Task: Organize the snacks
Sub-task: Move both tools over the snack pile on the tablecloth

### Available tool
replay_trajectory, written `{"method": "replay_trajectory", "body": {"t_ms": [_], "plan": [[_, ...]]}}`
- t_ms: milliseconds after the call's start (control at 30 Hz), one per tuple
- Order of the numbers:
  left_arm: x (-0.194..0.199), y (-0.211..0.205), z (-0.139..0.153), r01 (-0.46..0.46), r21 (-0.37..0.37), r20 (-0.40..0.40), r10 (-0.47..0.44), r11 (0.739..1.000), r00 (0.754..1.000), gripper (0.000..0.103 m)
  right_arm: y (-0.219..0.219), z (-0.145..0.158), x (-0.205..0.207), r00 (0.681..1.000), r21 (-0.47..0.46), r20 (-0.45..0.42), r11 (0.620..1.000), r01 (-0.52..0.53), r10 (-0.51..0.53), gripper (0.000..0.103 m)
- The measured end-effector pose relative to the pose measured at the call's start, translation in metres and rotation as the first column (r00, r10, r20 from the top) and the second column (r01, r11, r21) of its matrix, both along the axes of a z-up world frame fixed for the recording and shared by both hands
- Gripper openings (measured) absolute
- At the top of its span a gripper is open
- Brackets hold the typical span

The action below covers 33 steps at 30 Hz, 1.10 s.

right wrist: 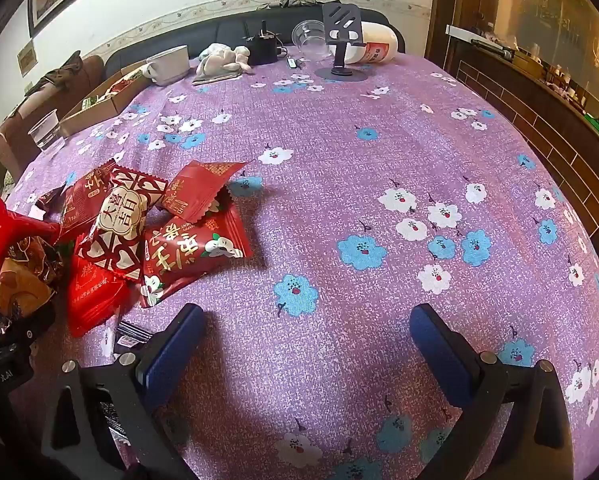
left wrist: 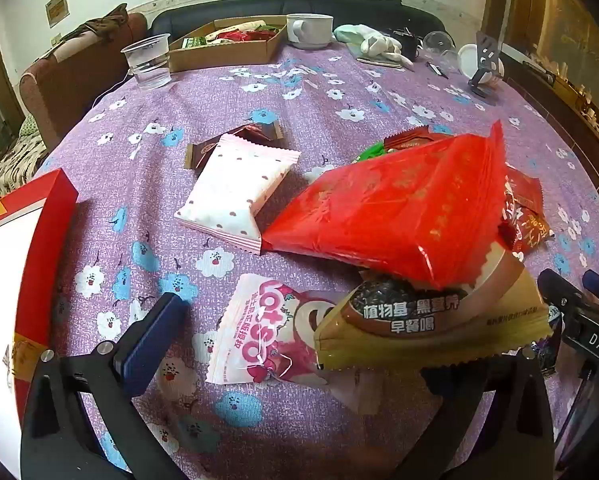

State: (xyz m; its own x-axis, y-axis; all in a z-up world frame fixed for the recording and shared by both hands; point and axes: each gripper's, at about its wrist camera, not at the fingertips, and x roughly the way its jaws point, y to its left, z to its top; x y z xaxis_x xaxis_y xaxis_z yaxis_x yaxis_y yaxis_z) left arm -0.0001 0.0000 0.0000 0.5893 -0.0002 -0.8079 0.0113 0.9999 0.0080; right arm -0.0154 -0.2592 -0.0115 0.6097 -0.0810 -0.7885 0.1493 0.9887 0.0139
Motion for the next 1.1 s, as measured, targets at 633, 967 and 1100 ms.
{"method": "replay_trajectory", "body": {"t_ms": [633,967,1100], "plan": [[0.0,0.0,0.0,0.0,-0.001,-0.002,0.0,1.0,1.0,0.103,0.0,0.0,0.0,1.0,0.001,-0.003,1.0,0.0,0.0,0.103],[-0.013,0.008,0.024,-0.011,0.082,0.045,0.007,0.997,0.999,0.103,-0.001,0.0,0.0,1.0,0.003,-0.003,1.0,0.004,-0.004,0.103],[-0.036,0.023,0.061,-0.059,0.108,0.174,0.039,0.992,0.984,0.103,0.0,0.0,0.0,1.0,0.0,-0.005,1.0,0.011,-0.011,0.103]]}}
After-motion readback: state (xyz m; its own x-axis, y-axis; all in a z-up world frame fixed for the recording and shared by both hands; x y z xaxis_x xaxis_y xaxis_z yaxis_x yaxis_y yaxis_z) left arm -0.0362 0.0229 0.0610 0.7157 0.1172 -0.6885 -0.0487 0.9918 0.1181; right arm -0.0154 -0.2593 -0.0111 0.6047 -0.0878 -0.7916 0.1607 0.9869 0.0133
